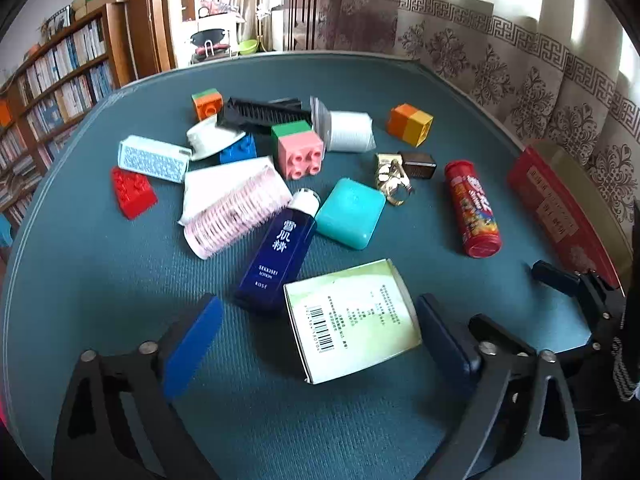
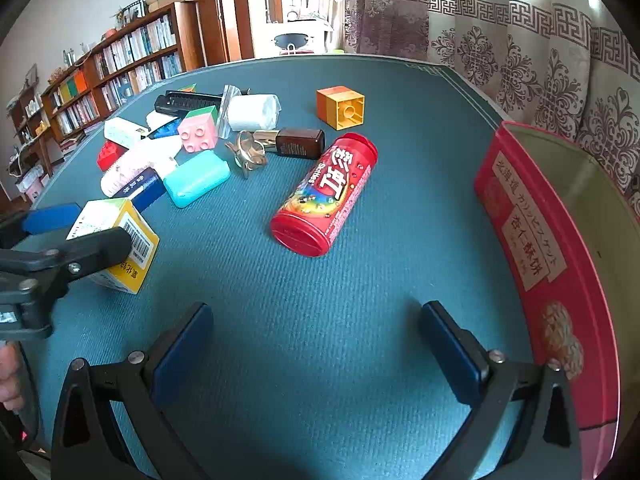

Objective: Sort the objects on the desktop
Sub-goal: 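Grasp the red Skittles tube with the right gripper while the left gripper grasps the white medicine box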

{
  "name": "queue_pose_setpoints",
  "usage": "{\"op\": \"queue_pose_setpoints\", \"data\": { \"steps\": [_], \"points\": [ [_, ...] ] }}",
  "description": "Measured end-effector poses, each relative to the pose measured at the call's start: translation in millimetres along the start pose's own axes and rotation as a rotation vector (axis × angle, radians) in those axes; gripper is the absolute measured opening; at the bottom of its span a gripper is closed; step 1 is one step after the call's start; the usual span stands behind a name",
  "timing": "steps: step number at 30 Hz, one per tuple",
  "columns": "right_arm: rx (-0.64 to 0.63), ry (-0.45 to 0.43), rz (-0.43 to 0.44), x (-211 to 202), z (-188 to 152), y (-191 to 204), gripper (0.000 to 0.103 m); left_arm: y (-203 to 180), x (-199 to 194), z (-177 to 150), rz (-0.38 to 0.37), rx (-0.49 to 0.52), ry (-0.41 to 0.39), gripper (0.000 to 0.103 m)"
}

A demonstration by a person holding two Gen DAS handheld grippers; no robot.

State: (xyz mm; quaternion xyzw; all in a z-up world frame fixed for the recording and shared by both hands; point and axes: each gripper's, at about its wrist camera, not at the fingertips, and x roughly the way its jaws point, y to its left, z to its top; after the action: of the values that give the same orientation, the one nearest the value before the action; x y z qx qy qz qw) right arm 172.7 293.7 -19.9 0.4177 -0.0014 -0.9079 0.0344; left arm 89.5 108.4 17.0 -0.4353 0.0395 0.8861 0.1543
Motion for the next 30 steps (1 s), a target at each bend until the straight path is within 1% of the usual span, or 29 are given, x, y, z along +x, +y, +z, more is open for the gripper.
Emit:
{"op": "queue_pose_setpoints", "data": {
  "steps": [1,5,7,10,14,18,22,24,26,27,30],
  "points": [
    [0.001,-0.001,0.004,-0.2,-0.5,-0.6,0.103,0.6,1.7,-1.1,-0.006,-0.002,0.009,0.086],
    [0.007,-0.007,0.017,-1.1,-1.7,-2.2,0.103,2.7,0.4,-4.5,-0.02,-0.005,0.015,0.077],
    [0.016,-0.01,0.026,-1.8,-1.4,-3.3,0.103,4.1,-2.0,-6.1,-0.033,-0.004,0.009,0.068],
    [0.021,-0.011,0.038,-2.0,-0.1,-3.6,0.103,6.7,-7.1,-7.9,-0.051,0.002,-0.001,0.059],
    [0.023,-0.01,0.065,-0.9,5.3,-2.0,0.098,7.7,-11.8,-10.6,-0.048,0.024,-0.021,0.058],
    [0.062,-0.004,0.091,3.6,16.9,-6.1,0.092,6.6,-19.1,-9.6,-0.047,0.045,-0.046,0.058],
    [0.127,0.011,0.117,12.7,36.9,-14.0,0.079,4.6,-22.6,-7.9,-0.043,0.061,-0.063,0.058],
    [0.143,0.016,0.11,18.2,46.7,-16.0,0.075,4.8,-22.6,-7.2,-0.046,0.059,-0.064,0.058],
    [0.14,0.016,0.087,23.9,56.1,-14.8,0.069,5.1,-22.0,-7.7,-0.047,0.058,-0.063,0.058],
    [0.133,0.013,0.079,27.0,60.5,-12.3,0.067,5.1,-21.5,-7.5,-0.046,0.058,-0.061,0.058],
    [0.119,0.021,0.055,33.7,66.3,-7.2,0.059,2.5,-17.2,-7.3,-0.044,0.056,-0.055,0.058]
  ]
}}
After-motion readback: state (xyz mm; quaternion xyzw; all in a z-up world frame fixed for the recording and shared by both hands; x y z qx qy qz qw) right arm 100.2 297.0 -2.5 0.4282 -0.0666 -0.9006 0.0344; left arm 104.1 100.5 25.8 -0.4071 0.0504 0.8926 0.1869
